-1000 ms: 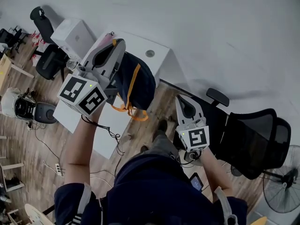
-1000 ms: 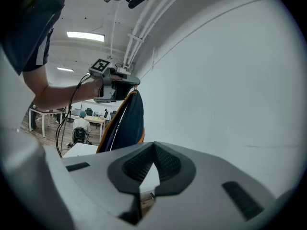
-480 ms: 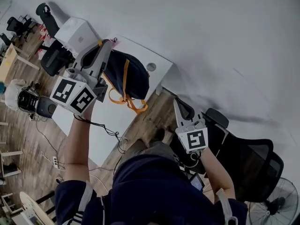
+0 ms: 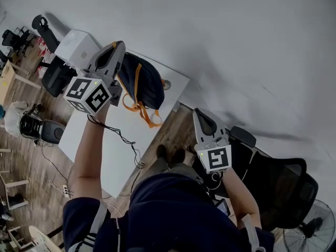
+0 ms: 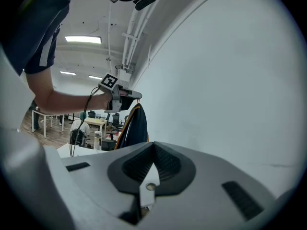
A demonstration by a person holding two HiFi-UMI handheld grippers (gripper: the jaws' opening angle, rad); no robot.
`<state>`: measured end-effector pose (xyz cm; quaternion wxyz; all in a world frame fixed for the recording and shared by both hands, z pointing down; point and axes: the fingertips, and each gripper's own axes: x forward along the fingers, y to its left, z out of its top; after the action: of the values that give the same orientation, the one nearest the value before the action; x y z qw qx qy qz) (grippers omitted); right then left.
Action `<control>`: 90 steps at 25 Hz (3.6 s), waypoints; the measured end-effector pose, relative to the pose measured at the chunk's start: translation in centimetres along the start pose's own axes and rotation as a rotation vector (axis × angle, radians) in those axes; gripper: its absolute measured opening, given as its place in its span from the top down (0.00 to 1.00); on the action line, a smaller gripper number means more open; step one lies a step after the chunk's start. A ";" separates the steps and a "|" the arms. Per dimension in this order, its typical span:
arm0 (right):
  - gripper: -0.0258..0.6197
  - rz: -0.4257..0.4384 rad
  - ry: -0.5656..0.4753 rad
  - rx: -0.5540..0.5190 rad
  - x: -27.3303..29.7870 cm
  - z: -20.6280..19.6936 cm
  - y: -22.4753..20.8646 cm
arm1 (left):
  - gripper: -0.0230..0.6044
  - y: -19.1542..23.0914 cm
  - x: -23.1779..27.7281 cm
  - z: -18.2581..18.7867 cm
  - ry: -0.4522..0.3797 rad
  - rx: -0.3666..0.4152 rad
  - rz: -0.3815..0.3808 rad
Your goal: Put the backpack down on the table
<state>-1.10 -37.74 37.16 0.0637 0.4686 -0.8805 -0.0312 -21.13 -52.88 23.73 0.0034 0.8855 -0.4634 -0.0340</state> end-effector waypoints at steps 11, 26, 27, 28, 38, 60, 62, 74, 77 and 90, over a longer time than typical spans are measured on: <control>0.96 -0.028 0.042 0.005 1.4 -0.7 -0.9 | 0.96 4.8 4.7 -2.3 0.038 0.017 0.019; 0.96 0.005 0.017 -0.042 7.7 0.9 -0.9 | 0.96 9.1 9.0 -7.3 0.104 0.090 0.041; 0.96 0.007 0.013 -0.044 8.2 1.1 -0.8 | 0.96 9.4 9.2 -7.6 0.107 0.091 0.040; 0.96 0.009 0.009 -0.044 8.5 1.3 -0.7 | 0.96 9.6 9.5 -7.9 0.111 0.096 0.038; 0.96 0.031 0.015 -0.028 12.3 0.4 -0.2 | 0.96 10.2 12.6 -9.6 0.118 0.148 -0.012; 0.96 0.044 0.063 0.009 14.4 -1.4 0.2 | 0.96 11.4 17.9 -12.4 0.149 0.213 -0.057; 0.96 0.051 0.063 0.006 14.6 -1.4 0.4 | 0.96 11.6 18.1 -12.6 0.148 0.208 -0.054; 0.96 0.064 0.067 0.014 15.1 -1.6 0.7 | 0.95 12.2 19.3 -13.4 0.180 0.234 -0.007; 0.96 0.066 0.069 0.014 15.1 -1.7 0.8 | 0.95 12.4 19.6 -13.7 0.207 0.246 -0.001; 0.96 0.077 0.099 0.022 15.1 -2.4 0.9 | 0.90 12.1 18.2 -14.8 0.320 0.331 0.009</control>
<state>-9.86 -49.71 40.87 0.1033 0.4360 -0.8940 0.0041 -19.75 -75.12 37.88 -0.0680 0.8661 -0.4601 0.1834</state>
